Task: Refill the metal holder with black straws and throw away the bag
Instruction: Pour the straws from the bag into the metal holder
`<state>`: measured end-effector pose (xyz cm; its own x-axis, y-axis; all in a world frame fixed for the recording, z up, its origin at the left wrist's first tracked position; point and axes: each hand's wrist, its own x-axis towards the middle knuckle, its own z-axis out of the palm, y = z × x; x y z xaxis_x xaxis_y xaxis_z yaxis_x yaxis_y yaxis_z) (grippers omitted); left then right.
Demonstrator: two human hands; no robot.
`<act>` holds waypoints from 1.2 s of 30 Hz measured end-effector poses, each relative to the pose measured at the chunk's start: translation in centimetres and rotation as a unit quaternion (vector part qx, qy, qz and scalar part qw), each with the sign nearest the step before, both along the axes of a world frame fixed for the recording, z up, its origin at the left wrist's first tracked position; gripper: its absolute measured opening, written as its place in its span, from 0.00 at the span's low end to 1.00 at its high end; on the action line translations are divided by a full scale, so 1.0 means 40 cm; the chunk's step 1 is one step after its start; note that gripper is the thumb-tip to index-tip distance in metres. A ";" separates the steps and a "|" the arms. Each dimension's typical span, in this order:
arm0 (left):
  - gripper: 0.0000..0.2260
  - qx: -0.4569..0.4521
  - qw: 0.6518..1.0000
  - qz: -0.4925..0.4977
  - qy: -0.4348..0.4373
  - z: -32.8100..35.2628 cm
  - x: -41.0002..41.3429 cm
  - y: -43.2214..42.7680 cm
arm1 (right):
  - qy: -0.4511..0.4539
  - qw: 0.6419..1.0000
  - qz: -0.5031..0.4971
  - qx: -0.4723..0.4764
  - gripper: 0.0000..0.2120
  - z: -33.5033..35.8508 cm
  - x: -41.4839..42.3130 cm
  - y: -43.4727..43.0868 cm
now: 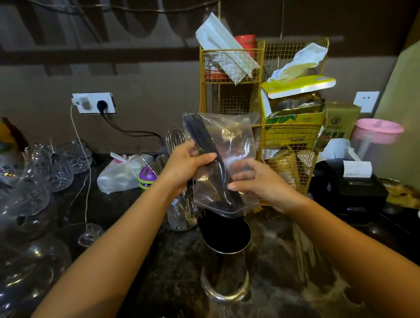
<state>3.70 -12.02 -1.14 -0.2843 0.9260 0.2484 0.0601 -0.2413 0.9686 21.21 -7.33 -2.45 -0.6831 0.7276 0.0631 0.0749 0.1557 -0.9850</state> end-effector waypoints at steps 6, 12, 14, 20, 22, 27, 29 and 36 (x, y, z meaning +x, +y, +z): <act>0.11 0.019 0.998 -0.034 0.045 -0.037 0.016 -0.010 | -0.002 1.000 -0.007 0.007 0.14 -0.054 0.004 0.000; 0.11 0.011 0.996 -0.052 0.065 -0.029 0.011 -0.019 | 0.018 1.000 -0.004 0.013 0.11 -0.071 0.005 0.012; 0.13 0.012 0.995 -0.060 0.075 -0.020 0.010 -0.024 | 0.029 1.000 0.002 0.010 0.10 -0.074 0.008 0.015; 0.14 0.020 0.995 -0.058 0.072 -0.009 0.005 -0.029 | 0.055 0.998 0.000 -0.001 0.09 -0.070 0.013 0.019; 0.14 0.026 0.996 -0.051 0.067 -0.009 -0.001 -0.028 | 0.070 0.997 -0.006 -0.010 0.09 -0.066 0.014 0.019; 0.13 0.036 0.998 -0.032 0.051 0.004 -0.021 -0.027 | 0.088 0.996 -0.015 -0.023 0.06 -0.042 0.016 0.014; 0.11 0.038 0.998 -0.029 0.045 0.015 -0.026 -0.029 | 0.096 0.995 -0.019 -0.021 0.06 -0.029 0.016 0.011; 0.08 0.045 0.996 -0.016 0.071 0.041 -0.009 -0.049 | 0.097 0.995 -0.025 -0.007 0.04 -0.016 0.021 -0.019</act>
